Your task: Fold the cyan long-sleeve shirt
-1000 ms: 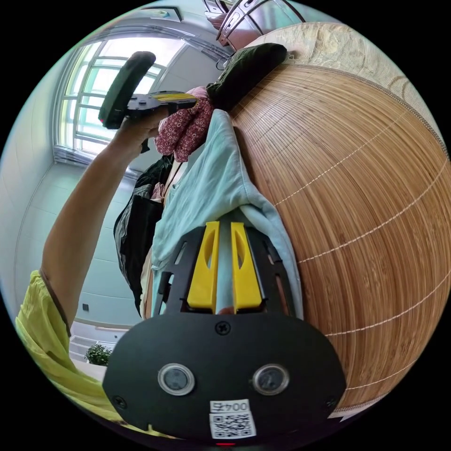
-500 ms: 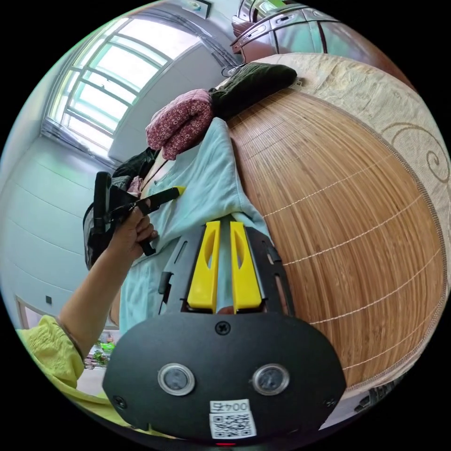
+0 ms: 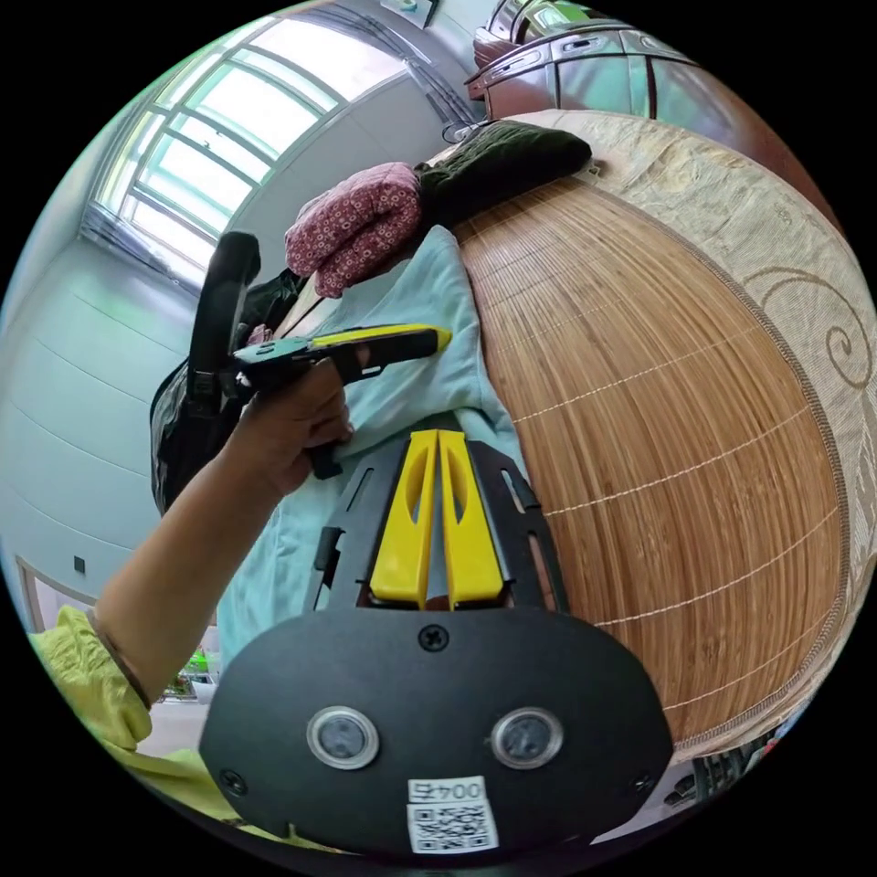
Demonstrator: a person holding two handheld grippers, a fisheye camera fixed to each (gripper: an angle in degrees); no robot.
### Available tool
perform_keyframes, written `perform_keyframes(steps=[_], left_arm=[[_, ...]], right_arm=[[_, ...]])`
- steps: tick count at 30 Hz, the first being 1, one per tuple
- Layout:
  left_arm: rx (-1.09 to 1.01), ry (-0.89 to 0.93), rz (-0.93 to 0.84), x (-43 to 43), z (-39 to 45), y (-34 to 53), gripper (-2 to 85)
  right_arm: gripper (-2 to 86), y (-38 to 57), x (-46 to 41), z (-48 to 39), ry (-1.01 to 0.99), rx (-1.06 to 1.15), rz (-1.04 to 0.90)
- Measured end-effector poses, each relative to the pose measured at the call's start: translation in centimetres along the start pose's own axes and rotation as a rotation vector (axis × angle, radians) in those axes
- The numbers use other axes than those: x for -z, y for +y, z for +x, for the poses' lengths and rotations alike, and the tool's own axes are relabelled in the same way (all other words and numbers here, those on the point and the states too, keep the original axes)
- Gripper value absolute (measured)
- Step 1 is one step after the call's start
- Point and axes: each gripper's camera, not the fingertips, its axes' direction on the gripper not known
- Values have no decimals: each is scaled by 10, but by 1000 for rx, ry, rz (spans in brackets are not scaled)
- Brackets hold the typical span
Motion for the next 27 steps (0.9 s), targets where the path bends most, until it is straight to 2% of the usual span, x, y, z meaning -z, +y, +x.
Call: perform_keyframes(steps=[2,5,9,15,17,20,23,27], left_arm=[[32,2,-12,12,-3,15,5],[-2,83,125,60,-7,61,5],[62,47,119,109,-24,156,3],[436,3,20,163,-51,389,2],[616,-31,25,183,-56,476,2],[770,-22,66,195,-57,553,2],[792,18,153,203,-59,586,2],[763,32,54,190,-64,595,2]], right_arm=[[-7,2,-6,-10,32,15,-7],[-7,6,-12,-35,89,81,11],[-7,18,-30,-94,245,306,-34],[-7,53,-69,-169,480,585,-137],[-7,65,-75,-183,463,624,-170],[-7,88,-75,-199,285,652,-236],[-7,119,-77,-208,265,630,-278],[-7,158,-70,-227,375,597,-293]])
